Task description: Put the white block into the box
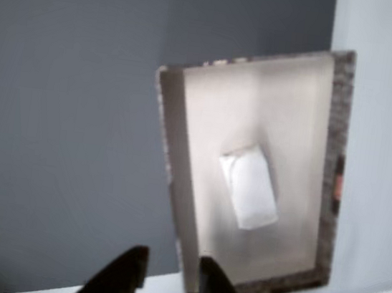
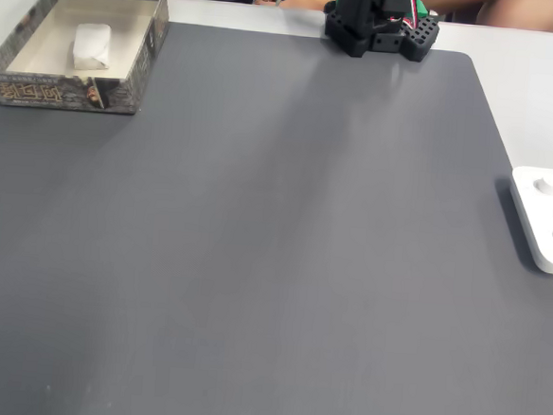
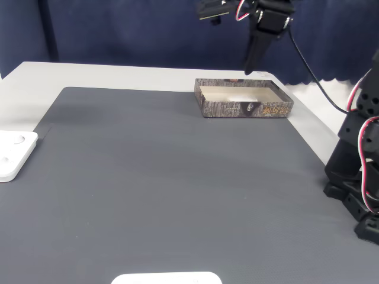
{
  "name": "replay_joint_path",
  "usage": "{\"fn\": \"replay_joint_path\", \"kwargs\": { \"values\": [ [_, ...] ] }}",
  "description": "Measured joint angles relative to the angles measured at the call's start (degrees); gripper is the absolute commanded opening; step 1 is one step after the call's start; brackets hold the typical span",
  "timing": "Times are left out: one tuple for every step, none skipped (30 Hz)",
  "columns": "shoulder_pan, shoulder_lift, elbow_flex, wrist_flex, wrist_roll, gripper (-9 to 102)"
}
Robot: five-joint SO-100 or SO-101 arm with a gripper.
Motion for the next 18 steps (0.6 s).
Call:
{"fn": "replay_joint_path", "kwargs": {
  "values": [
    [-0.09, 1.58, 1.41, 0.26, -1.14, -2],
    [-0.35, 3.16, 2.99, 0.62, -2.55, -2],
    [-0.88, 4.66, 4.75, 0.88, -4.39, -2],
    [-1.67, 6.24, 6.68, 0.79, -6.5, -2],
    [-2.81, 7.82, 8.79, 0.62, -8.44, -2],
    [-4.22, 9.23, 10.9, -0.18, -10.37, -2],
    [-5.71, 10.63, 13.1, -1.14, -12.04, -2],
    [-7.29, 12.13, 15.29, -2.37, -13.62, -2],
    [-8.96, 13.71, 17.49, -3.52, -15.03, -2],
    [-10.55, 15.29, 19.51, -4.66, -16.52, -2],
    [-12.13, 16.88, 21.45, -5.54, -17.93, -2],
    [-13.54, 18.37, 22.94, -6.06, -19.25, -2],
    [-14.94, 19.86, 24.17, -6.5, -20.48, -2],
    [-16.08, 21.18, 25.05, -6.59, -21.53, -2],
    [-17.14, 22.5, 25.49, -6.59, -22.5, -2],
    [-18.37, 23.64, 25.58, -6.59, -23.55, -2],
    [-19.69, 24.79, 25.58, -6.24, -24.61, -2],
    [-21.01, 25.84, 25.58, -5.71, -25.58, -2]
  ]
}}
